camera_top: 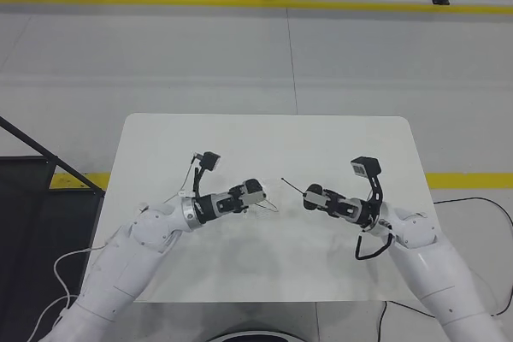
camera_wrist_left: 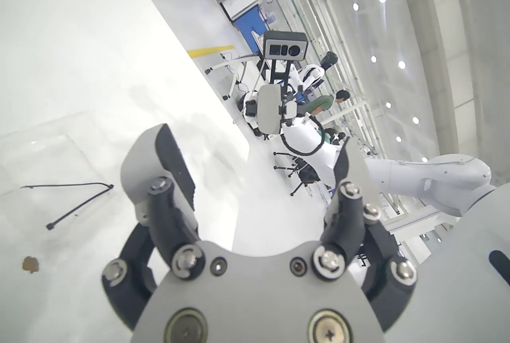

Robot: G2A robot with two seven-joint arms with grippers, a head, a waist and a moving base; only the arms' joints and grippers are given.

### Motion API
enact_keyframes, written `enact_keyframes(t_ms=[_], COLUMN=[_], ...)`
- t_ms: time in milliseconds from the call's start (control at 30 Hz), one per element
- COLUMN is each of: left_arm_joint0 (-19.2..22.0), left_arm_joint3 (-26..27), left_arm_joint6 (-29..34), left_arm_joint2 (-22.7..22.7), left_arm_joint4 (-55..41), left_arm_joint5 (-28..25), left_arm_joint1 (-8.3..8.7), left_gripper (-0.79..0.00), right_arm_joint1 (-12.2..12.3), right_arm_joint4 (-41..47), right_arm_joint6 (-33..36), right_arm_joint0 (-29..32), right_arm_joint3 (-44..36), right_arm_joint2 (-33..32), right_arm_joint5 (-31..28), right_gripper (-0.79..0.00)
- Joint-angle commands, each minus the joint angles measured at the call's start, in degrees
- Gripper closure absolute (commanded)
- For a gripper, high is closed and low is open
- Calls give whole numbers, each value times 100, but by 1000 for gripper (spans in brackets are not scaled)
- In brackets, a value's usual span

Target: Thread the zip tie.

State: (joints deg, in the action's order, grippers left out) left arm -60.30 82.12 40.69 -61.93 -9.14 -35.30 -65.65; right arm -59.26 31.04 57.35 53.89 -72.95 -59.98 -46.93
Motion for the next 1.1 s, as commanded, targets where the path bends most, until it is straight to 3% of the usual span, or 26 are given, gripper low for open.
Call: enact_keyframes(t_ms=[0, 433, 567, 867, 1067], left_arm_joint0=[0, 0, -29, 136, 345], left_arm_joint3=[0, 0, 39, -603, -1072], left_arm_joint6=[-15, -15, -162, -1171, -1890], left_arm_joint2=[32, 32, 52, 574, 851], left_arm_joint4=[59, 59, 54, 10, 367], left_arm_joint5=[13, 13, 26, -1362, -1732], left_arm_joint1=[-5, -5, -19, -276, -472], left_gripper=[-785, -785, -785, -785, -785], right_arm_joint1=[0, 0, -20, -71, -98], right_arm_joint4=[-2, -2, -433, -411, -336], right_arm_joint6=[9, 9, -414, -517, -431], right_arm_joint0=[0, 0, 60, 39, 10], right_arm_joint3=[-2, -2, -205, -166, -110], right_arm_joint2=[1, 1, 14, 43, 41], right_arm_joint5=[10, 10, 332, 550, 524], right_gripper=[0, 0, 0, 0, 0])
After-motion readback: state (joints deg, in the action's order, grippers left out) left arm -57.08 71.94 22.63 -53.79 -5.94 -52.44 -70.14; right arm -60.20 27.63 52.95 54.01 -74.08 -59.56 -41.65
